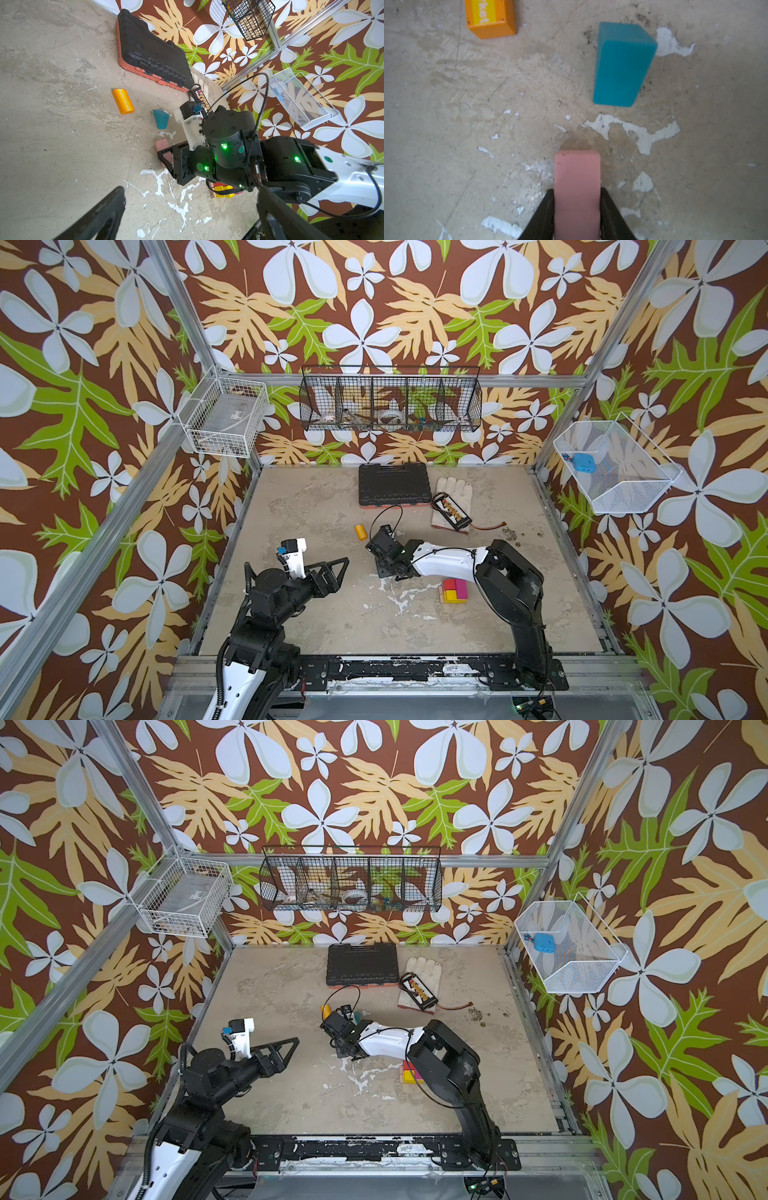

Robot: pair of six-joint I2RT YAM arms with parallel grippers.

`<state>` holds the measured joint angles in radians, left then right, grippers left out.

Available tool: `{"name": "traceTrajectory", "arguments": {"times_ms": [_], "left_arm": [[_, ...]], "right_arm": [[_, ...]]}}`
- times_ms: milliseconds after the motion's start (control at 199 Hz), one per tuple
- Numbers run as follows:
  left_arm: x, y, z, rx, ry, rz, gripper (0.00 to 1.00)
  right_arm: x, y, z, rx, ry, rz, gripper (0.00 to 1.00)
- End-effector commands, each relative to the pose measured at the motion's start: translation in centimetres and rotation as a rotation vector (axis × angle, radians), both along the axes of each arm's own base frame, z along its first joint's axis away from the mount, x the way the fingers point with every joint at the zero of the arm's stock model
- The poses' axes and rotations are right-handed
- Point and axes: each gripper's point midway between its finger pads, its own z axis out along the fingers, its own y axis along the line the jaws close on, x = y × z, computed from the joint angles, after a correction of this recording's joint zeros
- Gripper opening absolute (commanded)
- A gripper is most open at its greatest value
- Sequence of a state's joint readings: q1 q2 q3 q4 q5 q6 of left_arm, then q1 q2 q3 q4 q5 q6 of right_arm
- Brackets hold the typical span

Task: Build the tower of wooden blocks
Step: 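Lower the right gripper and close it on the pink block, then lift the pink block and carry it toward the robot over the stack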

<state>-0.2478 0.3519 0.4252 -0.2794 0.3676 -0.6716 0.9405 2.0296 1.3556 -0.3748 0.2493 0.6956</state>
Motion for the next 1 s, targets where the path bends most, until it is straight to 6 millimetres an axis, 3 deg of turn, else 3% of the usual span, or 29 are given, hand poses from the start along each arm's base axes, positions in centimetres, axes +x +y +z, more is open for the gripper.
{"name": "traceTrajectory", "arguments": {"times_ms": [0, 276, 422, 719, 995], "left_arm": [[0.1, 0.0, 0.4, 0.000, -0.019, -0.001, 1.00], [0.1, 0.0, 0.4, 0.000, -0.018, 0.001, 1.00], [0.1, 0.0, 0.4, 0.000, -0.018, -0.001, 1.00], [0.1, 0.0, 0.4, 0.000, -0.020, 0.001, 1.00], [0.1, 0.1, 0.3, -0.001, -0.019, 0.004, 1.00]], "right_arm": [[-0.3, -0.3, 1.1, 0.007, -0.007, 0.001, 0.31], [-1.7, -0.9, 5.4, 0.068, -0.049, 0.013, 0.27], [-3.2, -2.1, 7.3, 0.087, -0.069, 0.013, 0.26], [-6.5, -8.4, 9.8, 0.107, -0.102, -0.071, 0.24], [-9.1, -13.0, 10.0, 0.105, -0.099, -0.132, 0.23]]}}
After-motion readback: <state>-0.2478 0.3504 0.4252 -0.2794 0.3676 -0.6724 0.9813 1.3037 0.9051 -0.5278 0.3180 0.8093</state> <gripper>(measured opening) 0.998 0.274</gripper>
